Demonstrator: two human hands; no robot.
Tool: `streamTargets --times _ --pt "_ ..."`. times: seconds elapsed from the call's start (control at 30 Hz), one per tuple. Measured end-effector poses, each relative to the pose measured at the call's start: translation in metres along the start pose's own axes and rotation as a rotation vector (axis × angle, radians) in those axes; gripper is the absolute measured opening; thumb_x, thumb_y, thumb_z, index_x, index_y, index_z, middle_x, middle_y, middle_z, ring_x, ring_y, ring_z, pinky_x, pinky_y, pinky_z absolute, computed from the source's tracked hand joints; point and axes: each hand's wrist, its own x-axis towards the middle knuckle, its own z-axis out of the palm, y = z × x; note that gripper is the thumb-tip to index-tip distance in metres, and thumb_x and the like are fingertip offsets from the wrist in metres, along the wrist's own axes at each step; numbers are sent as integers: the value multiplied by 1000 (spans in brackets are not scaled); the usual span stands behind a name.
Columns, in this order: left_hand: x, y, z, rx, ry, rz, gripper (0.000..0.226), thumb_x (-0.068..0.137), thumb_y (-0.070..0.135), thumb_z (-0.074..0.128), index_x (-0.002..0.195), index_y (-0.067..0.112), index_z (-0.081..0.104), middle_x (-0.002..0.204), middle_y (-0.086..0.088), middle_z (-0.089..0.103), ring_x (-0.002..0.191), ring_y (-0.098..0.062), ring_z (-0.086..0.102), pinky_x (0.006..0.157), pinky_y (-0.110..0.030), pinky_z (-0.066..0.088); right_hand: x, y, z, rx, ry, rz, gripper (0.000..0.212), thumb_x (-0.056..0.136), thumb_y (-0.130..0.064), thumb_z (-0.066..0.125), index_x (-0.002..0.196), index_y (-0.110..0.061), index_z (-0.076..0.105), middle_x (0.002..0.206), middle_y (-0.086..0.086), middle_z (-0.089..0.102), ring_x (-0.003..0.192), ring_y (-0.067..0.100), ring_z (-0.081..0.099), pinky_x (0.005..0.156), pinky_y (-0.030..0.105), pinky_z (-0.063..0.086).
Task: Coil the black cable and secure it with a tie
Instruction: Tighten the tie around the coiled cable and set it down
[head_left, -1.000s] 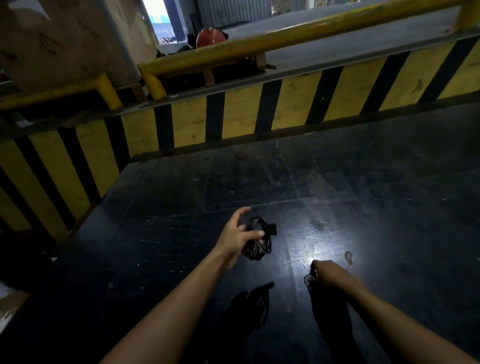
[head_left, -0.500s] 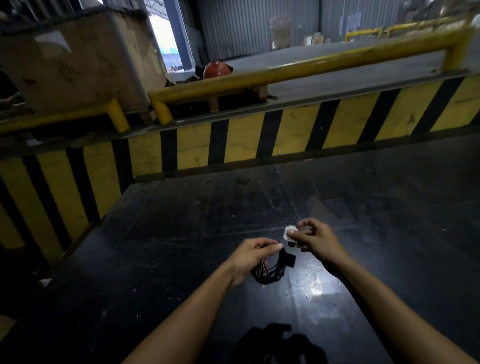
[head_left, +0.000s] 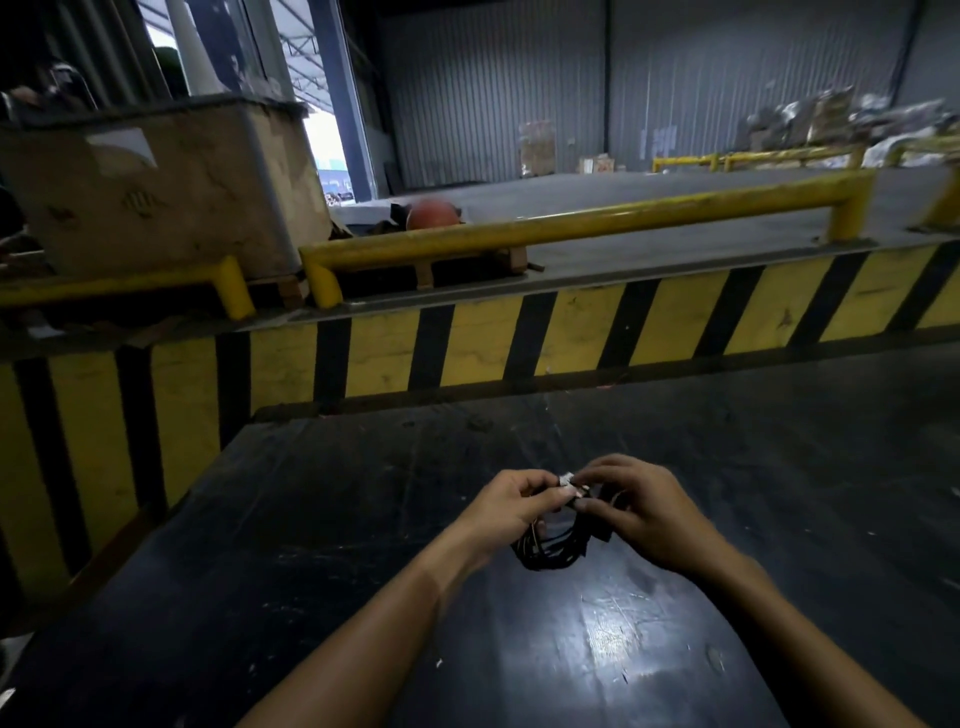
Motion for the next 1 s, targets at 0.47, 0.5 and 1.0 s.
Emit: streamTargets --times 0.47,0.5,1.0 --pt "-4 36 -13 37 -165 103 13 90 7 58 102 11 60 85 -2 62 66 0 60 63 -17 50 18 -28 -8 634 368 409 18 99 -11 39 89 -5 52 76 16 63 58 10 69 52 18 56" --pt "-5 38 -18 -65 -185 72 19 90 3 55 106 13 58 91 -6 62 71 -5 63 68 -22 53 18 -31 -6 635 389 407 16 99 -11 39 89 -6 50 78 15 63 60 11 70 53 18 56" --pt "4 41 -24 -98 21 209 47 84 -15 48 120 11 63 111 -13 68 97 -21 68 65 -23 57 31 -34 20 283 730 539 13 81 -16 69 72 -17 60 72 3 68 74 22 66 65 38 54"
